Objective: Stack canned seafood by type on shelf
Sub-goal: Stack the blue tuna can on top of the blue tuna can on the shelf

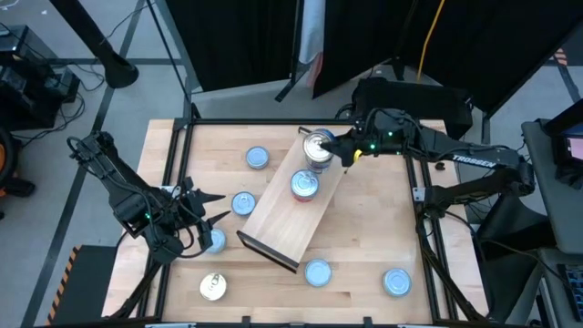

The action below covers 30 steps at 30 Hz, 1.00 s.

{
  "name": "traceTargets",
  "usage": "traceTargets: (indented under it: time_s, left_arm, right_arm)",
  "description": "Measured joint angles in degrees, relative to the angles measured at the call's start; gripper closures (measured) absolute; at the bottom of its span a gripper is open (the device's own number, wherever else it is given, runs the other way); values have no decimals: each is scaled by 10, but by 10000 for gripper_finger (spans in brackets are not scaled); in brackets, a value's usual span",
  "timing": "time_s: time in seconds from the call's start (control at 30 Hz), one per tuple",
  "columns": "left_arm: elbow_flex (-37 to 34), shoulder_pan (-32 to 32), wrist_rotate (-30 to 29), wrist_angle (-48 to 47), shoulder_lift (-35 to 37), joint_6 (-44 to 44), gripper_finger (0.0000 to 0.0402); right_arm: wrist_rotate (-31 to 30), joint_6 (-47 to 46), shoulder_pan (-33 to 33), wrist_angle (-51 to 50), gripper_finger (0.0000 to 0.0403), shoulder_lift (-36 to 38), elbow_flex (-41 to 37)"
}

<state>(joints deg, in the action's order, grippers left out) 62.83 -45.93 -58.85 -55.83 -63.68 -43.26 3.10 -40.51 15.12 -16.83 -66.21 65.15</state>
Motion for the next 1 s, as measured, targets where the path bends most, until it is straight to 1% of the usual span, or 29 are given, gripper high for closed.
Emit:
traceTargets:
  time_s: [0.13, 0.53, 0.7, 0.87, 1.0]
  left_arm:
    - [0, 0, 0, 0, 0, 2, 199]
    - [0, 0, 1, 0, 0, 2, 199]
    - [0, 0, 1, 0, 0, 2, 199]
    - [0, 0, 1, 0, 0, 2, 199]
    - [0, 0, 3, 0, 0, 2, 199]
  right_arm:
    - [-2, -13, 3, 26, 215, 1, -26]
    - [-2, -16, 7, 44, 213, 0, -28]
    - [-4, -23, 16, 33, 184, -2, -28]
    - [-29, -24, 18, 20, 152, -2, -28]
    - [-33, -18, 22, 11, 127, -2, -28]
